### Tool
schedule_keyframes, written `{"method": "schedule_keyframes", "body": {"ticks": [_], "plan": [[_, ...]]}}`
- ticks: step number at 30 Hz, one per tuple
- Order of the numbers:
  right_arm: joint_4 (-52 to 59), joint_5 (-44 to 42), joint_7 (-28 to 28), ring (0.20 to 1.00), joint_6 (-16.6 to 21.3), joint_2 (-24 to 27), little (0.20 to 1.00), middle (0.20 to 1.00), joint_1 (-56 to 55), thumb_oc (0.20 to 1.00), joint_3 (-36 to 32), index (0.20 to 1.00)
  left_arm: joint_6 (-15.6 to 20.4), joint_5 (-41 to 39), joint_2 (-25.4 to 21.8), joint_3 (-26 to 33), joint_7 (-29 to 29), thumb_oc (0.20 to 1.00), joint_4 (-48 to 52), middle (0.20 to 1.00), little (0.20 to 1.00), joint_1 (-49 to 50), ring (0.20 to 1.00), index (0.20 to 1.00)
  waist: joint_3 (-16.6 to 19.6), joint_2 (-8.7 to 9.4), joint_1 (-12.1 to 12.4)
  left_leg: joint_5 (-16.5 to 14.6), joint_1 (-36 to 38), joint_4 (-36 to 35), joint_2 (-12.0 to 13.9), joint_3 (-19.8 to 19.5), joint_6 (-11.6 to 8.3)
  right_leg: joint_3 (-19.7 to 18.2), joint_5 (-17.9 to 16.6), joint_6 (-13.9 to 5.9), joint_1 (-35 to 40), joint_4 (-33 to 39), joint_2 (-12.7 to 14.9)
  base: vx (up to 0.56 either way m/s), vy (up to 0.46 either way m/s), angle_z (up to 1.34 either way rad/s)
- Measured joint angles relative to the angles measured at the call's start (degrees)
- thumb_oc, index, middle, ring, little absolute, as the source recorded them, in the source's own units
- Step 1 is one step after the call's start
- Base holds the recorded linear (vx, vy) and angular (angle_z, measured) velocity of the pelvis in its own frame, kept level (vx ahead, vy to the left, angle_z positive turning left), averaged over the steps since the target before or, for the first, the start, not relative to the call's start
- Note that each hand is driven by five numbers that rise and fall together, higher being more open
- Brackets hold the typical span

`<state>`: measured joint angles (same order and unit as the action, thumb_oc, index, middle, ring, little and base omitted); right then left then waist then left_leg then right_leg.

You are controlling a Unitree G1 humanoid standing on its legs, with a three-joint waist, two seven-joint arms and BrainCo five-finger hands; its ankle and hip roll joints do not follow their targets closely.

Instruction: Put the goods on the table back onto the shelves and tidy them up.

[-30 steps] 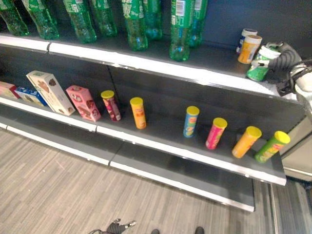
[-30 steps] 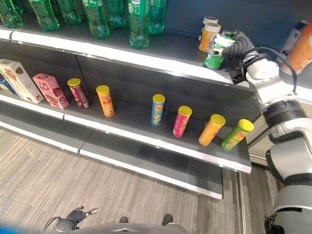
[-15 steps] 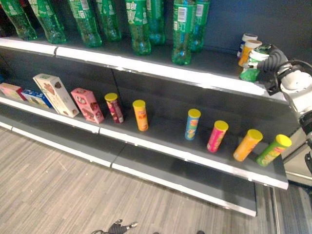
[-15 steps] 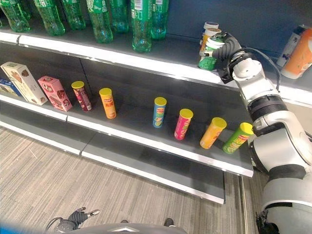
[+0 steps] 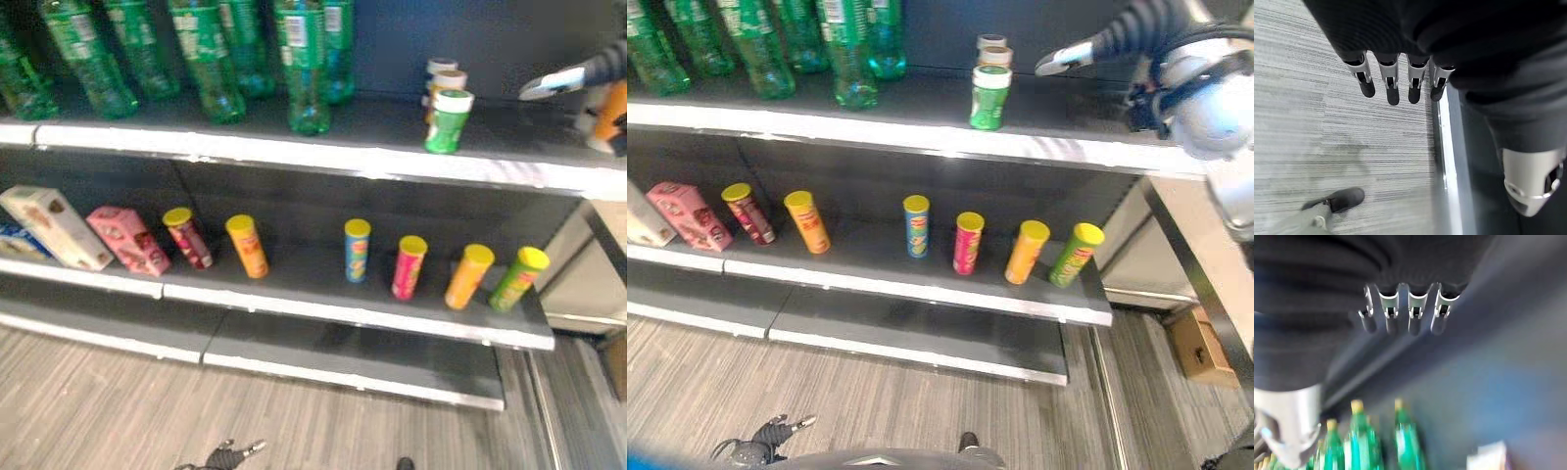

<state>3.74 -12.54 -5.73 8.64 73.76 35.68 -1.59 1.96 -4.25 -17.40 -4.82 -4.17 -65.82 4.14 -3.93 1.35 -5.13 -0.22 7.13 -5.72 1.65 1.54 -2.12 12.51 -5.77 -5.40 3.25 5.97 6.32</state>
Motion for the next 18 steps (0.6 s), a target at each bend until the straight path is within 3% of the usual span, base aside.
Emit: {"method": "schedule_keyframes", "body": {"ticks": [1,3,4,6,7,8,9,10,11,12,14,15,16,17,18], "plan": [[-1.8,-0.6,-2.5,1.000,0.3,-2.2,1.000,1.000,-8.5,1.000,-8.8,1.000,-0.1,0.1,1.4,0.1,0.0,1.000,-0.3,1.000,1.000,1.8,1.000,1.000,0.4,-0.64,-2.4,-0.9,0.2,0.0,-0.2,1.2,0.17,-1.2,-0.1,-0.10,-0.4,0.0,0.1,0.02,0.193,-0.57],[-1.2,-1.2,-4.2,1.000,-0.4,-7.5,1.000,1.000,-16.7,1.000,-14.2,1.000,-0.2,0.2,1.8,-0.7,0.0,1.000,0.0,1.000,1.000,1.2,1.000,1.000,0.5,-0.68,-4.2,-0.7,0.7,0.1,-0.3,3.0,0.21,-3.2,-0.6,-0.46,-1.9,-0.3,-0.2,0.01,0.211,-0.72],[4.4,-0.9,-5.4,1.000,-0.4,-23.5,1.000,1.000,-28.9,1.000,-18.6,1.000,0.0,0.4,4.4,-1.0,0.2,1.000,2.5,1.000,1.000,-0.5,1.000,1.000,-0.3,-1.85,-6.1,-0.4,-0.1,0.0,-1.1,6.1,0.56,-6.3,-2.0,-0.75,-3.6,-0.4,0.4,-0.15,0.322,-1.00],[4.0,-0.8,-5.9,1.000,-0.7,-24.3,1.000,1.000,-30.1,1.000,-14.9,1.000,-0.2,0.5,4.8,-2.2,0.1,1.000,2.6,1.000,1.000,-2.1,1.000,1.000,-0.5,-1.97,-6.9,-1.0,0.4,0.3,-2.1,7.5,0.94,-7.4,-2.6,-1.32,-4.5,-0.6,0.5,-0.29,0.285,-0.59],[11.9,1.8,-6.4,1.000,-0.5,-29.9,1.000,1.000,-37.5,1.000,-19.3,1.000,-1.7,0.8,2.6,-8.0,-0.4,1.000,11.6,1.000,1.000,-1.0,1.000,1.000,-0.8,-1.34,-5.4,0.4,-2.2,0.8,-2.0,9.4,2.07,-9.5,-3.7,-2.86,-11.1,-7.1,-0.1,-0.20,0.026,-1.02],[11.1,5.0,-5.1,1.000,0.6,-32.2,1.000,1.000,-39.4,1.000,-17.3,1.000,0.1,1.1,2.9,-8.3,0.4,1.000,12.9,1.000,1.000,-2.0,1.000,1.000,-2.0,-1.27,-3.1,1.4,-3.4,0.2,-0.1,14.1,3.01,-13.3,-8.2,-10.45,-16.0,-8.4,-2.2,-0.13,-0.005,-1.69],[6.5,6.0,-4.9,1.000,-1.7,-29.9,1.000,1.000,-36.5,1.000,-12.2,1.000,0.2,1.4,2.2,-8.2,0.7,1.000,10.8,1.000,1.000,-3.5,1.000,1.000,-3.4,-0.70,-4.2,1.6,-3.5,0.2,1.0,17.8,3.11,-14.2,-9.6,-10.88,-15.9,-6.7,-2.5,-0.11,0.001,-1.95],[3.3,6.2,-4.8,1.000,-3.3,-27.5,1.000,1.000,-35.4,1.000,-10.6,1.000,-0.5,2.5,2.0,-6.5,0.8,1.000,6.5,1.000,1.000,-5.6,1.000,1.000,-4.3,0.77,-5.5,1.3,-4.3,-0.1,1.4,20.0,4.30,-10.2,-7.0,-8.82,-15.6,-9.9,-0.6,-0.07,-0.004,-1.50],[2.0,6.4,-5.2,1.000,-3.4,-26.3,1.000,1.000,-33.9,1.000,-11.0,1.000,-0.6,2.8,1.7,-5.6,0.8,1.000,4.7,1.000,1.000,-6.6,1.000,1.000,-4.7,0.54,-5.8,1.5,-4.8,-0.1,2.6,22.0,4.55,-5.9,-2.8,-5.56,-15.3,-14.1,0.9,-0.06,-0.073,-1.25],[2.0,6.4,-5.4,1.000,-3.3,-25.1,1.000,1.000,-32.2,1.000,-11.5,1.000,-0.8,2.9,1.2,-5.6,0.9,1.000,4.0,1.000,1.000,-7.2,1.000,1.000,-5.0,0.58,-5.7,1.5,-4.8,0.0,3.3,23.2,4.59,-3.6,-0.7,-5.91,-13.5,-15.5,2.8,-0.03,-0.098,-1.13],[2.7,7.6,-5.8,1.000,-2.8,-22.8,1.000,1.000,-30.2,1.000,-14.2,1.000,-0.9,3.1,0.3,-5.6,0.9,1.000,3.5,1.000,1.000,-7.6,1.000,1.000,-4.8,1.56,-5.4,2.3,-3.9,0.2,3.7,24.6,3.91,-0.9,0.7,-7.90,-4.2,-10.7,8.2,-0.01,-0.138,-0.69],[3.6,7.6,-6.1,1.000,-2.2,-22.7,1.000,1.000,-29.9,1.000,-16.0,1.000,-0.7,3.3,-0.2,-6.0,1.0,1.000,3.7,1.000,1.000,-7.4,1.000,1.000,-4.3,2.30,-4.6,2.4,-3.9,-0.1,3.7,25.3,3.08,0.0,0.7,-8.03,-0.1,-7.2,10.2,-0.02,-0.158,-0.45],[4.5,7.6,-6.4,1.000,-1.3,-22.5,1.000,1.000,-29.2,1.000,-16.9,1.000,-0.9,3.3,-1.3,-6.0,1.3,1.000,3.7,1.000,1.000,-6.5,1.000,1.000,-4.3,4.00,-3.9,5.8,-4.0,-0.1,4.9,25.3,-1.33,1.4,4.1,-8.43,5.7,-0.2,8.9,-0.03,-0.365,-0.33],[3.9,7.7,-6.4,1.000,-2.0,-22.0,1.000,1.000,-29.5,1.000,-16.9,1.000,-0.9,3.3,0.6,-6.1,2.0,1.000,4.2,1.000,1.000,-4.9,1.000,1.000,-3.7,1.31,-4.2,6.6,-4.1,0.0,7.3,25.0,-2.25,1.4,4.5,-7.62,5.3,-0.2,6.4,-0.02,-0.455,-0.20],[3.4,8.1,-6.5,1.000,-2.0,-19.8,1.000,1.000,-32.6,1.000,-18.1,1.000,-1.0,3.4,1.9,-5.2,2.0,1.000,4.2,1.000,1.000,-4.9,1.000,1.000,-3.4,-0.35,-5.2,6.6,-4.1,0.3,9.0,24.5,-4.61,1.4,5.5,-7.34,5.1,0.1,4.8,0.01,-0.563,-0.17]]}}
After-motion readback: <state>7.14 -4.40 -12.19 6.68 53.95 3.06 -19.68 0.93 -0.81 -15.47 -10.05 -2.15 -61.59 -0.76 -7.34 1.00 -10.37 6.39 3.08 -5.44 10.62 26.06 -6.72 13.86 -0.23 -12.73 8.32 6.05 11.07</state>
